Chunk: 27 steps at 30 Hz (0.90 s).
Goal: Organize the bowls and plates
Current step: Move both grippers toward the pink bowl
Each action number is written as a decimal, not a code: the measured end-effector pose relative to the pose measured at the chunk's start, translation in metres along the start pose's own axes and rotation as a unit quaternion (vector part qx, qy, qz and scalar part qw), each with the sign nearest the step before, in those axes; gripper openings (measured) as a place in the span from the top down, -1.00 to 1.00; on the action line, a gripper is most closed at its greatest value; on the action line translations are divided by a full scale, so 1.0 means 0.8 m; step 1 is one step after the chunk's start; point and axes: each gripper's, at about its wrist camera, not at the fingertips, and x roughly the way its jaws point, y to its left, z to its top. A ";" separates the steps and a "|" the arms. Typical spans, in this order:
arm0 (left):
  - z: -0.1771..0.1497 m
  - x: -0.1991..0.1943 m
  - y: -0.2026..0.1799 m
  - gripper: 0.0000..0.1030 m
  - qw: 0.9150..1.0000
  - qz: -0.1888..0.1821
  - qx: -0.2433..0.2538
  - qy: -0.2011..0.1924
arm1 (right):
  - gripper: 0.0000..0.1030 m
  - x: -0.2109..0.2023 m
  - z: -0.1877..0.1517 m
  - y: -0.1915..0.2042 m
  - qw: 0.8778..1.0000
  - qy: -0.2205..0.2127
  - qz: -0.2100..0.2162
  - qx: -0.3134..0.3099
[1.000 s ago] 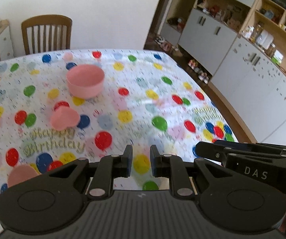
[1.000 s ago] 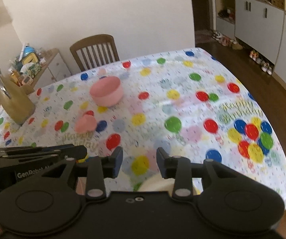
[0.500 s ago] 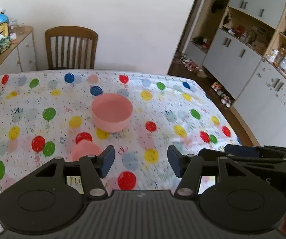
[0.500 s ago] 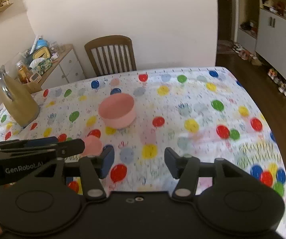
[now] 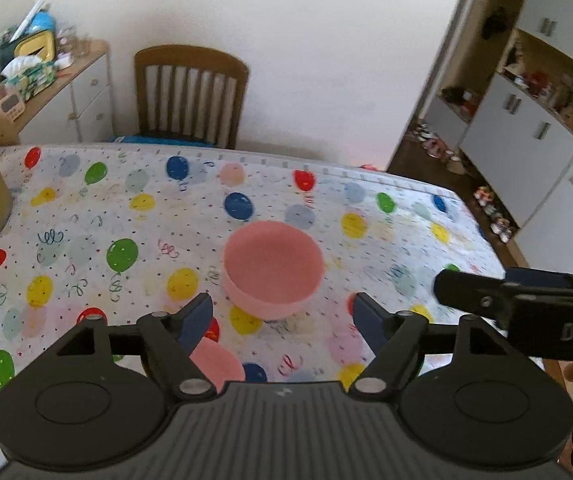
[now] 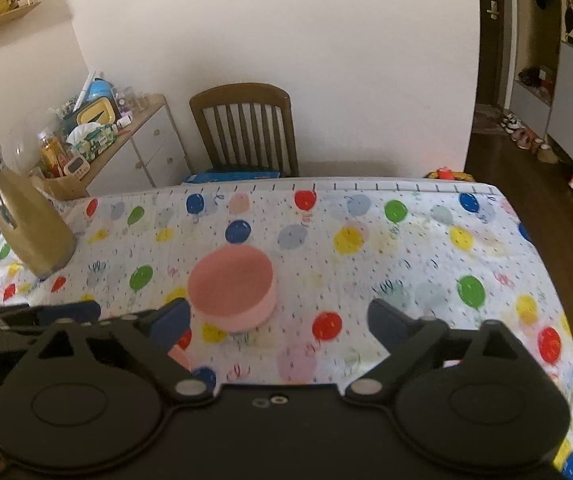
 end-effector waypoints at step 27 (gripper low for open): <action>0.035 0.179 0.068 -0.51 0.991 0.058 -0.092 0.074 | -0.48 0.205 0.023 -0.023 0.994 0.111 0.014 0.010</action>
